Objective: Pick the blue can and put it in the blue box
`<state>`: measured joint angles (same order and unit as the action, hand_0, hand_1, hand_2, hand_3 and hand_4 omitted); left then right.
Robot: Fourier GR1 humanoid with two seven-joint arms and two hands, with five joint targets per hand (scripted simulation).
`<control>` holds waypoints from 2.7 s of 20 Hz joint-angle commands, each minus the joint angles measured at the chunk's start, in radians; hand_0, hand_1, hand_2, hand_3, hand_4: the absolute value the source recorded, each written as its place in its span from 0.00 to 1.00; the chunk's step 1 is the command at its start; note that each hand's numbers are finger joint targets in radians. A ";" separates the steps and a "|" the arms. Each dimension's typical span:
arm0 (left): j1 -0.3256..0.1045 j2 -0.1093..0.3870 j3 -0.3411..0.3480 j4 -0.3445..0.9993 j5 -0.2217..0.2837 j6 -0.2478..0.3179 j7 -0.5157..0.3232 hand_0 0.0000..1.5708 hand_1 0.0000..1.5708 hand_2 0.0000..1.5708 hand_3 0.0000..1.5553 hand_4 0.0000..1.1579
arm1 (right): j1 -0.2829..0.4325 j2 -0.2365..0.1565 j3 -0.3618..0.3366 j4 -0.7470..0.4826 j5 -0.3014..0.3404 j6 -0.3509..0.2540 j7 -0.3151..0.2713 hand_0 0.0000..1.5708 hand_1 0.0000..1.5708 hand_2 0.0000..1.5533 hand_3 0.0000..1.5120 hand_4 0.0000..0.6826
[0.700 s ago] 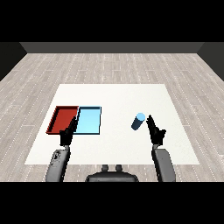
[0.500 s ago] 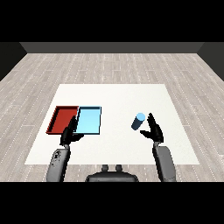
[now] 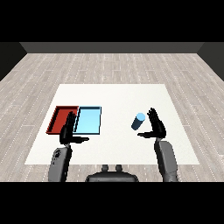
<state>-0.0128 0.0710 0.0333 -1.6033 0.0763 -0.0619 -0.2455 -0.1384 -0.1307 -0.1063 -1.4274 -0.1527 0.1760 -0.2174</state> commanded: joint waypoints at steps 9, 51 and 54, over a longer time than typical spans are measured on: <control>0.013 -0.002 0.030 -0.021 0.043 -0.044 -0.055 0.00 0.00 0.00 0.00 0.00 | -0.057 -0.023 -0.060 0.098 -0.052 0.048 -0.045 0.00 0.00 0.00 0.00 0.00; 0.012 0.002 0.068 -0.011 0.088 -0.076 -0.027 0.00 0.00 0.00 0.00 0.00 | -0.503 0.036 -0.114 0.919 -0.037 -0.063 -0.282 0.00 0.00 0.00 0.00 0.00; 0.028 -0.031 0.011 -0.146 0.049 -0.014 0.069 0.00 0.00 0.00 0.00 0.00 | -0.498 -0.004 -0.139 0.909 -0.027 -0.170 -0.274 0.81 0.81 0.89 0.91 0.64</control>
<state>0.0061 0.0524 0.0653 -1.6424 0.1202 -0.1064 -0.2673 -0.6257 -0.1227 -0.2353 -0.5184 -0.1910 0.0929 -0.4942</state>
